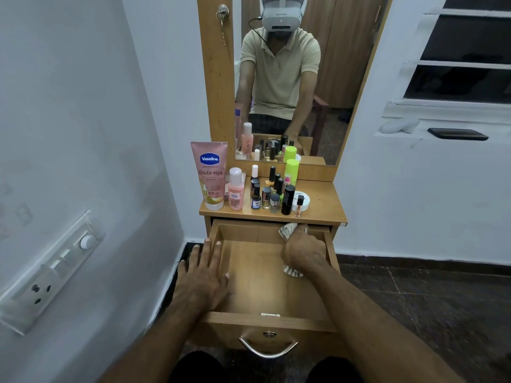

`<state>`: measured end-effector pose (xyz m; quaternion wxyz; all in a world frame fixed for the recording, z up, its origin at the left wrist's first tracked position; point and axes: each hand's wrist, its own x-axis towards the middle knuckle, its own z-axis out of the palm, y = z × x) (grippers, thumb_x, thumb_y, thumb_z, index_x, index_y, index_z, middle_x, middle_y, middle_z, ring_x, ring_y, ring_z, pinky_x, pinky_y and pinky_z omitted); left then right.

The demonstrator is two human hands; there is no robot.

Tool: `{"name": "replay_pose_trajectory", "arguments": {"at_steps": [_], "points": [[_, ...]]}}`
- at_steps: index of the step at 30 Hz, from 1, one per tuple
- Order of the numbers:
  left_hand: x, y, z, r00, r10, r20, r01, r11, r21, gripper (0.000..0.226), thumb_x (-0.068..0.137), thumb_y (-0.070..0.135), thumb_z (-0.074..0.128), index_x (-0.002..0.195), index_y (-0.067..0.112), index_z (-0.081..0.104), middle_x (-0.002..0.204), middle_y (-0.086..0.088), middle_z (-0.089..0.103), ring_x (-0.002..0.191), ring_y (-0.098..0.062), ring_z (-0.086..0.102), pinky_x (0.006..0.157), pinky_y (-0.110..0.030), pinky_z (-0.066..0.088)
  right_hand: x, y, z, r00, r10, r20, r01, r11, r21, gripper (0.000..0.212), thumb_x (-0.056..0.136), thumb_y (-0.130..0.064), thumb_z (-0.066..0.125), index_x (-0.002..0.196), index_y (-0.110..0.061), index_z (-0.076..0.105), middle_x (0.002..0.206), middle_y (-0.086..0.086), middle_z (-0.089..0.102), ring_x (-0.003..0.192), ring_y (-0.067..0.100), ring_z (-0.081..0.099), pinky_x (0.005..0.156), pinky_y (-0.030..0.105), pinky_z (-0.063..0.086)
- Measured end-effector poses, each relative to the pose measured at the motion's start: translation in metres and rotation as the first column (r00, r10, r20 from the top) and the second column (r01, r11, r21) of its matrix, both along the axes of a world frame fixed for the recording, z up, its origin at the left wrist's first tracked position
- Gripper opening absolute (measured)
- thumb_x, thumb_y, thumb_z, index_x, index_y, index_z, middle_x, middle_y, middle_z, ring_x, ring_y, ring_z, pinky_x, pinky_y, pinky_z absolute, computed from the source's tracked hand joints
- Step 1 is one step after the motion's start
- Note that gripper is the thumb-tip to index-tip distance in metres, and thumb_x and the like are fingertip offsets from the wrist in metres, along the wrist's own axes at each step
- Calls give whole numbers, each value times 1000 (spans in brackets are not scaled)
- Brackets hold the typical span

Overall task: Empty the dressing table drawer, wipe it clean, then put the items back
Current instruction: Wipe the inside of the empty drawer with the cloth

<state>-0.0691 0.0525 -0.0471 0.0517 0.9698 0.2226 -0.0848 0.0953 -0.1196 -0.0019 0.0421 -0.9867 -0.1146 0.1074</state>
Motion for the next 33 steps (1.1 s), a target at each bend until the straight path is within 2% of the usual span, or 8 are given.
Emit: {"name": "replay_pose_trajectory", "arguments": {"at_steps": [4, 7, 8, 13, 20, 24, 28, 33], "points": [[1, 0, -2, 1000, 1, -4, -1, 1000, 0, 82, 99, 64, 24, 155, 26, -23, 165, -5, -27, 153, -32, -14, 121, -57, 8, -8, 0, -11, 998, 26, 55, -18, 991, -135, 88, 99, -35, 56, 159, -3, 0, 115, 14, 69, 86, 21, 64, 66, 33, 51], [1, 1, -4, 1000, 4, -4, -4, 1000, -3, 84, 98, 66, 23, 155, 27, -24, 164, -5, -28, 153, -32, -15, 121, -58, 7, -14, -4, -28, 965, 253, 61, -220, 917, -333, 49, 96, -32, 63, 138, -9, 54, 114, 10, 66, 87, 18, 62, 64, 31, 48], [1, 1, -4, 1000, 4, -3, -4, 1000, -4, 84, 98, 66, 23, 155, 27, -23, 164, -5, -28, 153, -32, -15, 121, -58, 7, -13, -6, -31, 951, 303, 56, -261, 887, -381, 43, 96, -32, 62, 132, -9, 59, 121, 13, 61, 93, 20, 61, 67, 31, 50], [2, 1, -6, 1000, 4, 14, -4, 1000, -5, 85, 98, 66, 25, 155, 26, -23, 164, -5, -28, 153, -32, -15, 121, -57, 7, 5, -13, -27, 903, 375, 209, -252, 857, -449, 45, 100, -26, 60, 139, -4, 51, 131, 16, 51, 105, 23, 61, 79, 32, 53], [-1, -1, -2, 1000, 11, 5, -11, 1000, -9, 84, 98, 64, 25, 154, 27, -25, 164, -5, -28, 153, -32, -16, 121, -56, 5, 4, -6, -30, 854, 518, 47, -251, 490, -835, 21, 96, -33, 59, 109, -18, 64, 101, 8, 58, 91, 25, 46, 85, 37, 36], [0, -1, -2, 1000, 14, -7, -14, 1000, -6, 85, 97, 65, 24, 155, 26, -25, 164, -5, -28, 153, -32, -16, 121, -56, 5, 12, -3, -21, 926, 377, -30, -253, 560, -789, 9, 93, -26, 62, 91, -17, 61, 91, 3, 58, 76, 19, 49, 68, 31, 37], [0, -2, -2, 1000, 15, -8, -15, 1000, -1, 85, 97, 65, 24, 154, 26, -26, 164, -5, -28, 153, -32, -16, 121, -57, 4, 11, 1, -21, 944, 329, -7, -241, 679, -693, 12, 96, -22, 62, 99, -17, 72, 96, -4, 70, 77, 13, 62, 53, 25, 36], [0, -2, -2, 1000, 6, -2, -6, 1000, 12, 86, 97, 64, 26, 155, 26, -25, 164, -6, -28, 153, -32, -17, 121, -57, 3, 2, -15, -33, 875, 462, 144, -308, 762, -569, 9, 99, -22, 63, 101, -15, 69, 91, 1, 64, 82, 14, 61, 70, 26, 54]]}}
